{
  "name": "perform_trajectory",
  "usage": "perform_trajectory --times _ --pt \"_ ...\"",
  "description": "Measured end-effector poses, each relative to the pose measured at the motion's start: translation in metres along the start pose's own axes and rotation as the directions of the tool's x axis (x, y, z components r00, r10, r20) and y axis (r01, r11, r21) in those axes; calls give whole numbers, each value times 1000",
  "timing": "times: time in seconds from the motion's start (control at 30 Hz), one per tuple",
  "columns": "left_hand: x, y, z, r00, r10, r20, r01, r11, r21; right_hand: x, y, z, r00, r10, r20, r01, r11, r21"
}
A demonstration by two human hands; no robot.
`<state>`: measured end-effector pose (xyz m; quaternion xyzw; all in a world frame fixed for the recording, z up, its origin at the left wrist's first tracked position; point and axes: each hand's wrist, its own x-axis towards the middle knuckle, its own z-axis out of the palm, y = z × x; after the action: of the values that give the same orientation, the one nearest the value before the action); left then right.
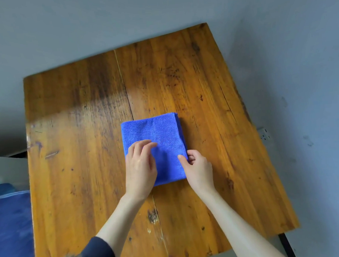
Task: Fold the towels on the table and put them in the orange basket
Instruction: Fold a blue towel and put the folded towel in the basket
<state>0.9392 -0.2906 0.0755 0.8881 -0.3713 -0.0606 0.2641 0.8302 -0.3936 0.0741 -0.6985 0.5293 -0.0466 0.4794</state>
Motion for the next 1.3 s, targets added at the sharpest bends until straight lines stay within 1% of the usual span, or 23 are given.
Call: perform_trajectory --times 0.07,0.1,0.13,0.17,0.2,0.23,0.27,0.3,0.33,0.37,0.43,0.5,0.67,0.73,0.83,0.9,0.97,1.03,1.07,1.13,1.2,1.27,1.3 --pt "-6 -20 4 994 68 81 -83 977 198 4 0 4 1000 13 -24 -14 999 -49" --pt "-9 -27 6 987 74 141 -109 960 257 5 -2 6 999 9 -46 -12 997 -77" --pt "-11 -31 9 979 77 191 -133 944 301 4 -2 7 995 -35 -92 22 991 -133" --pt "-12 -33 11 972 79 222 -152 931 333 4 -2 8 978 -136 -159 98 970 -224" --pt "-12 -32 13 969 80 232 -160 924 348 4 -2 10 936 -279 -217 200 924 -326" --pt "-10 -29 13 969 81 234 -161 923 348 4 -3 13 872 -428 -236 308 856 -415" --pt "-7 -27 12 970 87 227 -162 926 340 6 -4 18 809 -553 -200 409 774 -484" --pt "-1 -25 11 973 98 210 -165 929 332 9 -7 24 757 -643 -116 494 679 -543" --pt "6 -24 11 976 105 192 -165 931 327 16 -10 29 719 -695 -24 552 592 -587" --pt "14 -25 10 979 101 178 -155 933 325 24 -14 34 698 -714 57 585 523 -620" --pt "29 -34 11 982 83 168 -136 932 335 48 -17 41 708 -690 149 586 456 -670" --pt "37 -44 14 980 74 185 -136 928 346 68 -15 42 743 -645 177 567 468 -678" --pt "38 -53 21 972 91 216 -163 924 345 78 -6 42 735 -643 213 625 522 -580" --pt "38 -51 15 972 94 216 -157 941 298 74 -9 40 743 -643 187 625 567 -536" --pt "26 -43 4 977 107 184 -148 962 228 62 -10 29 733 -674 89 624 616 -480" --pt "7 -39 2 976 118 181 -157 962 225 47 -4 23 692 -717 81 652 573 -497" --pt "-9 -38 7 971 114 209 -167 952 257 35 8 23 655 -738 162 685 490 -540" --pt "-16 -39 13 966 97 241 -170 938 301 31 20 25 668 -702 246 678 437 -591" --pt "-16 -40 15 964 88 252 -166 937 309 32 24 27 685 -678 265 665 434 -608" --pt "-13 -40 14 962 80 260 -153 948 278 32 26 29 712 -649 267 648 462 -606" --pt "-12 -41 10 968 97 233 -142 973 182 31 22 29 718 -659 227 648 512 -564" --pt "-13 -43 4 985 78 153 -87 995 52 28 16 26 736 -667 117 626 605 -492" --pt "-13 -45 0 996 28 88 -27 1000 -14 27 13 23 758 -651 42 598 668 -443"
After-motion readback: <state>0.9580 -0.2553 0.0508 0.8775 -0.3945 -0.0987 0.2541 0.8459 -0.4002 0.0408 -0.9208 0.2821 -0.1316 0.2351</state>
